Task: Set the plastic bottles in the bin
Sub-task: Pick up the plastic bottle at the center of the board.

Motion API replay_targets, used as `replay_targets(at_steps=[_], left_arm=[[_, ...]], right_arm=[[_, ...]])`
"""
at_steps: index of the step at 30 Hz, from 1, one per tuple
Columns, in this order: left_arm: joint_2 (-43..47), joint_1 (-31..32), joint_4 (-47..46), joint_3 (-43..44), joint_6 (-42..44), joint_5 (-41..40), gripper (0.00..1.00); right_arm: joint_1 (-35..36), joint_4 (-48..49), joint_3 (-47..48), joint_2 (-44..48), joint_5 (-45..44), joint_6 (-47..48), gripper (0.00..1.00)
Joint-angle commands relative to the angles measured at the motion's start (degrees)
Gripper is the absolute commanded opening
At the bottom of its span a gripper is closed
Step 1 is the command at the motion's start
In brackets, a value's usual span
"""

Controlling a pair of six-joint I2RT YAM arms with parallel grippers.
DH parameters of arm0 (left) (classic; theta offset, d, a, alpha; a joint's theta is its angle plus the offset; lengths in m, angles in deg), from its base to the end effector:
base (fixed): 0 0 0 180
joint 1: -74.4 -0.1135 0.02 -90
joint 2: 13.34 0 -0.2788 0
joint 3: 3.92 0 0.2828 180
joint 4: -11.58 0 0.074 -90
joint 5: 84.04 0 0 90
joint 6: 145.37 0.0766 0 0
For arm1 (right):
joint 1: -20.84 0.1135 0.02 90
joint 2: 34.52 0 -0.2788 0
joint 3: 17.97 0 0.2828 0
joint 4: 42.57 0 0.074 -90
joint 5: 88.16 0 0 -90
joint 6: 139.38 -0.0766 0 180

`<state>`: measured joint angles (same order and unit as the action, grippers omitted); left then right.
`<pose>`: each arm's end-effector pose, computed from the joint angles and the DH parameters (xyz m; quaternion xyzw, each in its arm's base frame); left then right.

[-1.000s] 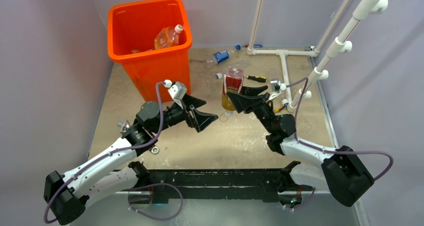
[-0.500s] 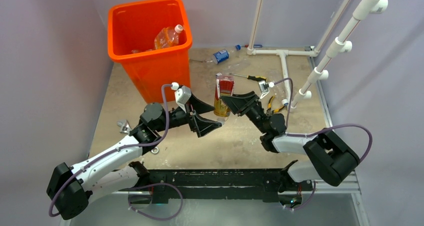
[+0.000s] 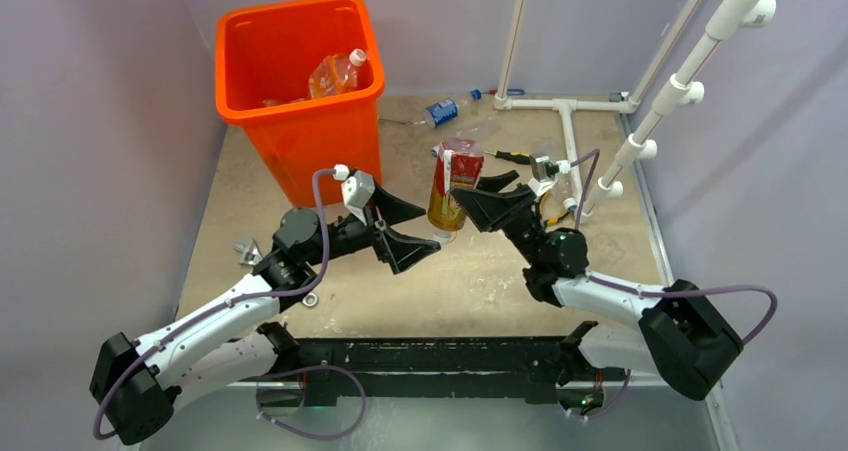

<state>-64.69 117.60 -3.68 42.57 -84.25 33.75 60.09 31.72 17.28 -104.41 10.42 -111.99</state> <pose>0.1703 -0.2089 0.3329 0.2605 0.5935 -0.5631 0.5126 0.2035 0.1810 0.3101 0.0196 0.4291 0.7207 0.5441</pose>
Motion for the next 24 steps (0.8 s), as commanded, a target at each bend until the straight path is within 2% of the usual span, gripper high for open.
replay_targets(at_steps=[1,7,10,17,19,22,24], left_arm=[[0.2,0.2,-1.3,-0.3,0.2,-0.1,0.94],[-1.0,0.1,-5.8,-1.0,-3.2,2.7,0.88],[-0.3,0.1,-7.8,-1.8,-3.6,4.0,0.81],[-1.2,0.3,-9.3,-2.0,-4.3,6.6,0.44],[-1.4,0.2,-9.3,-1.9,-4.5,7.1,0.44],[-2.2,0.3,-9.2,-1.7,-5.1,7.7,0.59],[-2.8,0.4,-9.0,-1.4,-5.4,8.0,0.62]], right_arm=[[2.0,22.4,3.5,2.5,0.2,2.1,0.43],[5.2,24.3,5.5,0.3,-0.3,2.6,0.42],[5.6,24.7,5.8,-0.3,-0.7,2.4,0.41],[6.5,26.1,6.6,-1.5,-1.6,2.5,0.4],[6.6,26.3,6.6,-1.6,-2.0,2.8,0.39],[6.7,26.8,6.8,-1.9,-2.3,3.0,0.39],[6.7,27.3,7.0,-2.2,-2.3,3.0,0.39]])
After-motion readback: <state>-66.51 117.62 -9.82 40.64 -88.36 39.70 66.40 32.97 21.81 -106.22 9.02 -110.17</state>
